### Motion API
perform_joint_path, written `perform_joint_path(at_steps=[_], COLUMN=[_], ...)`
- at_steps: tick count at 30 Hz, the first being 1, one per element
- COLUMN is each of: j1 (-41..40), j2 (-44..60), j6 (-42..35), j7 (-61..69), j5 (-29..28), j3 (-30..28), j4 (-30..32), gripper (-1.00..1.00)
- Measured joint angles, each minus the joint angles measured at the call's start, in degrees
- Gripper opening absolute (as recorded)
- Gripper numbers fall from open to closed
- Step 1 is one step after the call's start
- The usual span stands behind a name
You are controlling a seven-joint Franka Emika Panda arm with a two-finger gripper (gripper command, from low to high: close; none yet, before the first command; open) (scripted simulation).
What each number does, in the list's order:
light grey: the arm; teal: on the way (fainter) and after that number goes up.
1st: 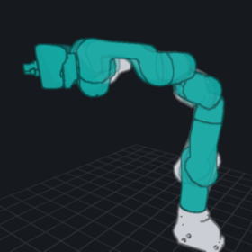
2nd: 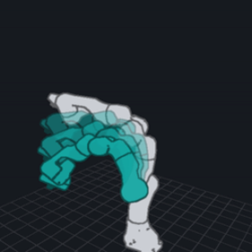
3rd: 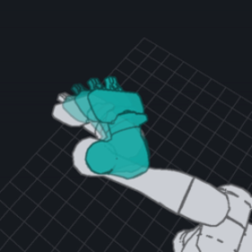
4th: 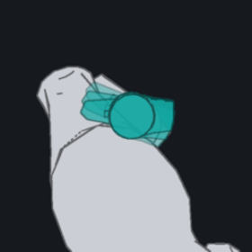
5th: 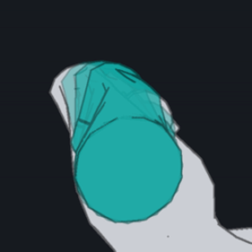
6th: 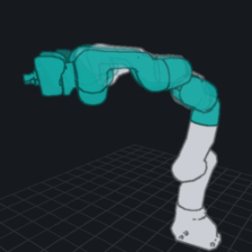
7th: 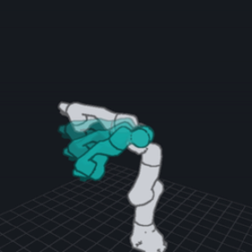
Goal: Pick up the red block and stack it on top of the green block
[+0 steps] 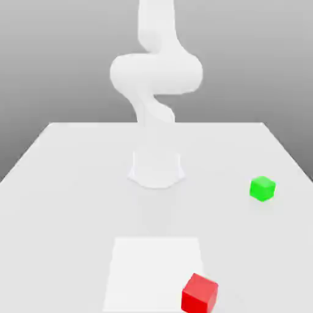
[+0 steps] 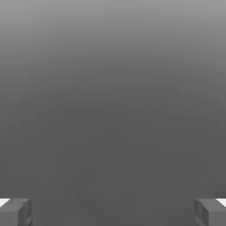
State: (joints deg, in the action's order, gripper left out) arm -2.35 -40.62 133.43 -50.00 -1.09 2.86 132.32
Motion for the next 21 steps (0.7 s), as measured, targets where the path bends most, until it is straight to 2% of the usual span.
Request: perform_joint_path(at_steps=[10, 16, 21], j1=[-6.61, -7.71, -6.91], j2=[21.21, 33.76, 43.77], j6=[6.56, 10.44, 13.91], j7=[-18.46, -29.30, -36.74], j5=[-6.67, -10.55, -11.53], j3=[9.25, 11.79, 12.33], j4=[2.14, 3.41, 4.54], gripper=[0.00, 0.00, 0.00])
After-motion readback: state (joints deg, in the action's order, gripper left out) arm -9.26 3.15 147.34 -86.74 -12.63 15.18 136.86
